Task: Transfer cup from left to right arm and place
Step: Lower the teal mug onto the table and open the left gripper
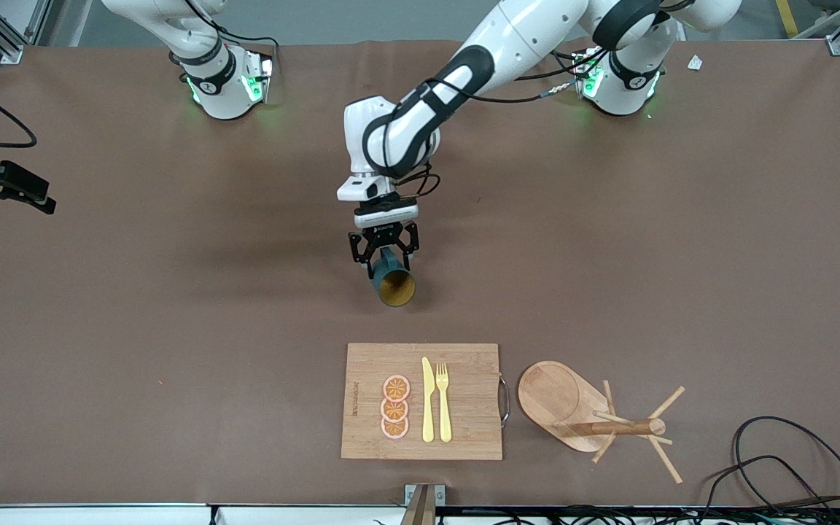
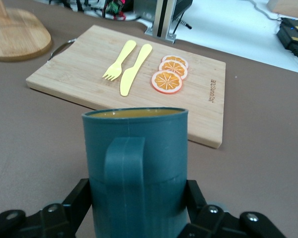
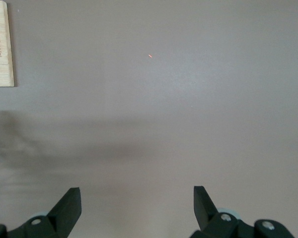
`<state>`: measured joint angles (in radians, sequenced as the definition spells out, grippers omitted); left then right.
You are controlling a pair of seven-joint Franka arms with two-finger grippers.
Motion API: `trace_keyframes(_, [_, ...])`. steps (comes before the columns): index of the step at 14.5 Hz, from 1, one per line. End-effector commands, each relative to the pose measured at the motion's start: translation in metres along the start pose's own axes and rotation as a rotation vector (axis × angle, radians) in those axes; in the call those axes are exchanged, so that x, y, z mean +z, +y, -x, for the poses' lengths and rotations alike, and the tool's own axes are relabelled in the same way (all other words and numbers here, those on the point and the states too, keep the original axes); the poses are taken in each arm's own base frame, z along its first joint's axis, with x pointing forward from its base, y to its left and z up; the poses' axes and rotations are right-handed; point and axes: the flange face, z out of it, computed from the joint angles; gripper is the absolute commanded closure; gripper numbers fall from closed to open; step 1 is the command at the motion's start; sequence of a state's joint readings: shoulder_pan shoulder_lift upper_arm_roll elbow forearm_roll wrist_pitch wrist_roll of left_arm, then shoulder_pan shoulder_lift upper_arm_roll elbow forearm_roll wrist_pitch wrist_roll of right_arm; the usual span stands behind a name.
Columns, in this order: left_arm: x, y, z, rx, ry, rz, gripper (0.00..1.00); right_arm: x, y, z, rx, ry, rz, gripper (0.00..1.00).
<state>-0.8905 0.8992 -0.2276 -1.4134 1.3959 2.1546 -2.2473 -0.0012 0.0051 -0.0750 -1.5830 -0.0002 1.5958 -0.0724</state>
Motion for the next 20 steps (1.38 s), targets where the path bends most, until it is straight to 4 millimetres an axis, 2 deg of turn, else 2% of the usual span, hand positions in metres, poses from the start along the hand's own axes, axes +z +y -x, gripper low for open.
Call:
trace_keyframes(1, [0.006,-0.003,0.034,0.094,0.117,0.000,0.47,-0.001,0.001,0.004,-0.004,-0.002,0.008,0.00])
trace_keyframes(6, [0.005,-0.012,0.078,0.119,0.210,0.008,0.40,-0.001,0.000,0.004,-0.006,-0.002,0.008,0.00])
trace_keyframes(8, [-0.002,-0.012,0.084,0.114,0.232,0.001,0.17,-0.001,0.001,0.004,-0.004,-0.002,0.008,0.00])
trace_keyframes(9, [-0.004,-0.013,0.087,0.116,0.241,-0.007,0.00,-0.001,0.001,0.004,-0.004,-0.004,0.008,0.00])
trace_keyframes(11, [-0.018,-0.010,0.095,0.115,0.236,-0.005,0.00,-0.001,0.001,0.004,-0.004,-0.004,0.008,0.00])
trace_keyframes(13, [-0.037,-0.004,0.099,0.091,0.215,-0.023,0.00,-0.001,0.002,0.005,-0.002,-0.005,0.008,0.00])
trace_keyframes(16, [-0.081,0.008,0.096,0.024,0.145,-0.055,0.00,-0.001,0.002,0.005,-0.002,-0.007,0.008,0.00])
trace_keyframes(18, [-0.119,0.015,0.085,-0.035,0.084,-0.120,0.00,0.000,0.000,0.005,-0.005,-0.011,0.004,0.00])
trace_keyframes(20, [-0.151,0.020,0.061,-0.092,0.046,-0.163,0.00,0.004,-0.008,0.004,-0.019,-0.018,-0.005,0.00])
